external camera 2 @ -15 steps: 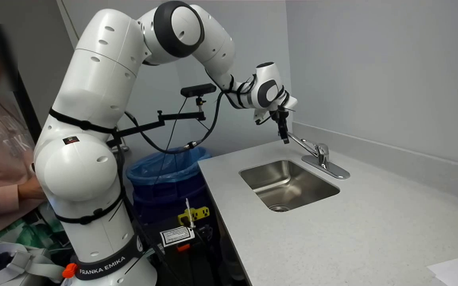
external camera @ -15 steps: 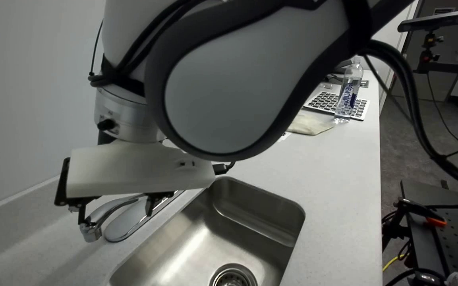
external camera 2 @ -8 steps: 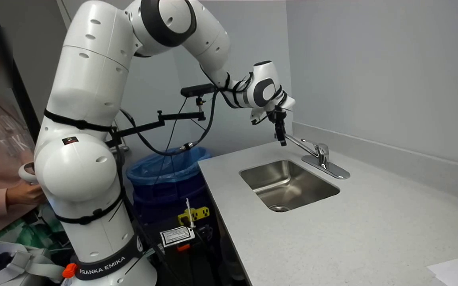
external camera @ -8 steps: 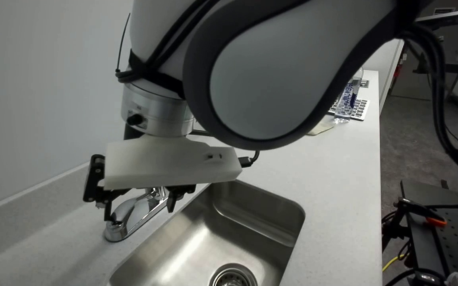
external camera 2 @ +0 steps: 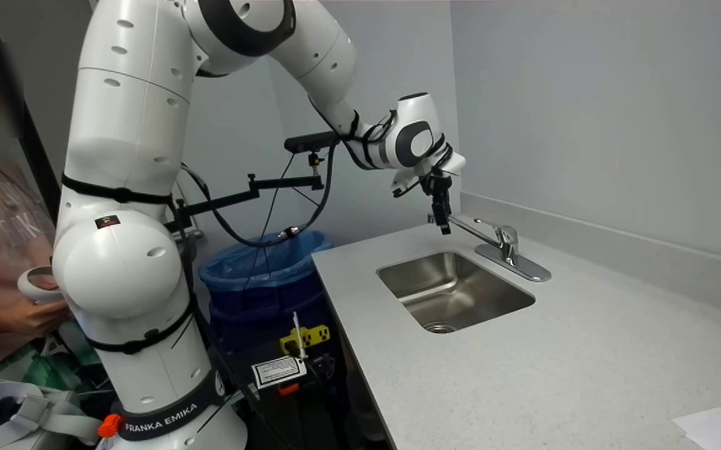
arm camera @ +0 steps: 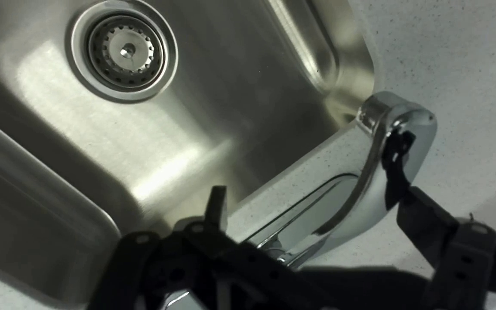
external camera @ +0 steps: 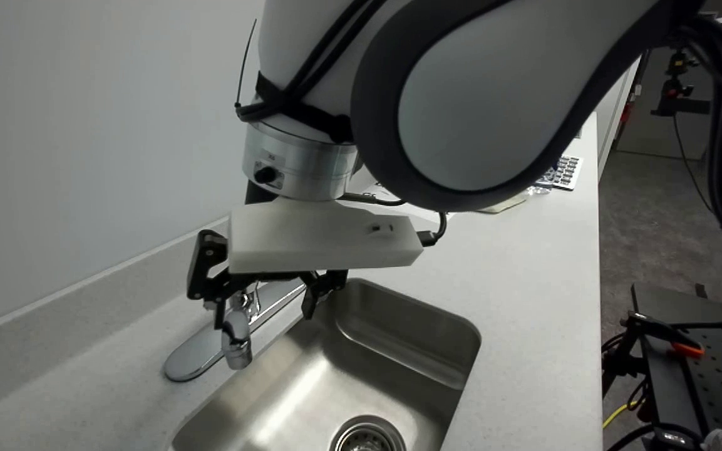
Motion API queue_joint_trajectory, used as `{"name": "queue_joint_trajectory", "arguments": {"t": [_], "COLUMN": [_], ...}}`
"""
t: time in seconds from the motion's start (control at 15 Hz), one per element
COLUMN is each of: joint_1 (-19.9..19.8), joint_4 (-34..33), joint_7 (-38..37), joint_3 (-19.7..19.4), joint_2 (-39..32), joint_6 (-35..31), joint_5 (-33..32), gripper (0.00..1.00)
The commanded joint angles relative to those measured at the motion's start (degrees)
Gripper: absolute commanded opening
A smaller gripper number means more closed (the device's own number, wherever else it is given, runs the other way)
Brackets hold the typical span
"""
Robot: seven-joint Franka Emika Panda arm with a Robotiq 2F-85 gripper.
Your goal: Turn the tap nozzle from the left to the middle
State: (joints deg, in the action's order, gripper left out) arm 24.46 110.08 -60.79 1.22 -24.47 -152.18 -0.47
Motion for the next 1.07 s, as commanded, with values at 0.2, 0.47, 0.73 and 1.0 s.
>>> {"name": "queue_joint_trajectory", "arguments": {"t": [0.2, 0.47, 0.73, 1.0], "joint_1": [-1.7, -2.3, -2.9, -3.4], "joint_4": [8.3, 11.0, 13.1, 14.8], "joint_7": [-1.9, -2.6, -3.7, -5.6], "joint_3": [-0.4, -0.8, -1.3, -1.9], "joint_2": [5.8, 7.7, 9.5, 10.7], "joint_6": [1.2, 1.4, 1.6, 1.7], "joint_5": [-1.2, -2.3, -4.0, -6.4], "gripper": [1.00, 1.00, 1.00, 1.00]}}
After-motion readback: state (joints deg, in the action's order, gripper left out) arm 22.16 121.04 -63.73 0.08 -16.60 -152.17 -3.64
